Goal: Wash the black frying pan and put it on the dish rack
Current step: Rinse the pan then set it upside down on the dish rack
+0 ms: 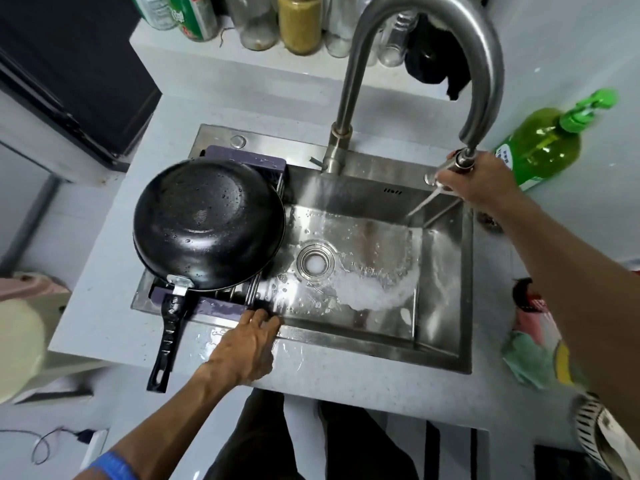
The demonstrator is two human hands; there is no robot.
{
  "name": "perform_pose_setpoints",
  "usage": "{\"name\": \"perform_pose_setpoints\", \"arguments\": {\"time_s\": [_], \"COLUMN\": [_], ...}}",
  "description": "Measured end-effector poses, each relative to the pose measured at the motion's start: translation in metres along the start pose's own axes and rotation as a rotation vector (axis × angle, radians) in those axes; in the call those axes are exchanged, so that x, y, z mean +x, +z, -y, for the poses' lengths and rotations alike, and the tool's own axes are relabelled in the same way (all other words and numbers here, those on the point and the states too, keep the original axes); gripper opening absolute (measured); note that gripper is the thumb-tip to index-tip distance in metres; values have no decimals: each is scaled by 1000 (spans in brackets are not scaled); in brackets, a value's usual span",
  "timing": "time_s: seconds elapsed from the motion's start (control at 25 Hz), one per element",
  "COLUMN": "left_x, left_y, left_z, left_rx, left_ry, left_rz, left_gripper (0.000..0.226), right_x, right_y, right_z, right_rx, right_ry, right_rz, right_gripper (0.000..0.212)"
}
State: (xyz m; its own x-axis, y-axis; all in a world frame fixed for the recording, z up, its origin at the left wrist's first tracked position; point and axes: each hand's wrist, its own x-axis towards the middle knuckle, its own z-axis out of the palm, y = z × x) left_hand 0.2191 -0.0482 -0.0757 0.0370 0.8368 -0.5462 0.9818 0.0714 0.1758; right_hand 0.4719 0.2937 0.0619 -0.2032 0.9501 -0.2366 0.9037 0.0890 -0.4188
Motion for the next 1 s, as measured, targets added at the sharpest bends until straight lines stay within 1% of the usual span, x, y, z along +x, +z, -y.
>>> {"name": "perform_pose_setpoints", "arguments": {"time_s": [0.04, 0.12, 0.28, 0.36, 0.52, 0.68, 0.8, 0.88, 1.0], "left_x": [0, -2, -6, -6, -5, -4, -3, -2, -2], "left_y": [1, 3, 4, 3, 2, 8, 11, 13, 15], "left_z": [2, 5, -1, -3, 0, 3, 4, 5, 6], "left_rx": [2, -21, -32, -19, -28, -69, -51, -47, -59], "left_ry": [19, 28, -5, -3, -15, -45, -37, -40, -46], "left_rz": [-7, -20, -43, -47, -38, -32, -45, -41, -49], "left_gripper": [50, 48, 51, 50, 51, 48, 50, 52, 49], "right_x": [-1, -5, -12, -13, -12, -21, -25, -28, -35], "right_y": [-4, -12, -21, -23, -24, -23, -20, -15, -9], "right_z": [1, 2, -3, -6, -8, -7, -8, -3, 4], "right_rx": [-23, -30, -87, -105, -182, -234, -227, -173, -78], "right_ry": [8, 25, 8, 11, 23, 24, 33, 29, 35], "right_rz": [10, 46, 120, 154, 255, 297, 326, 351, 385], "right_gripper": [48, 48, 30, 25, 29, 28, 28, 27, 26]}}
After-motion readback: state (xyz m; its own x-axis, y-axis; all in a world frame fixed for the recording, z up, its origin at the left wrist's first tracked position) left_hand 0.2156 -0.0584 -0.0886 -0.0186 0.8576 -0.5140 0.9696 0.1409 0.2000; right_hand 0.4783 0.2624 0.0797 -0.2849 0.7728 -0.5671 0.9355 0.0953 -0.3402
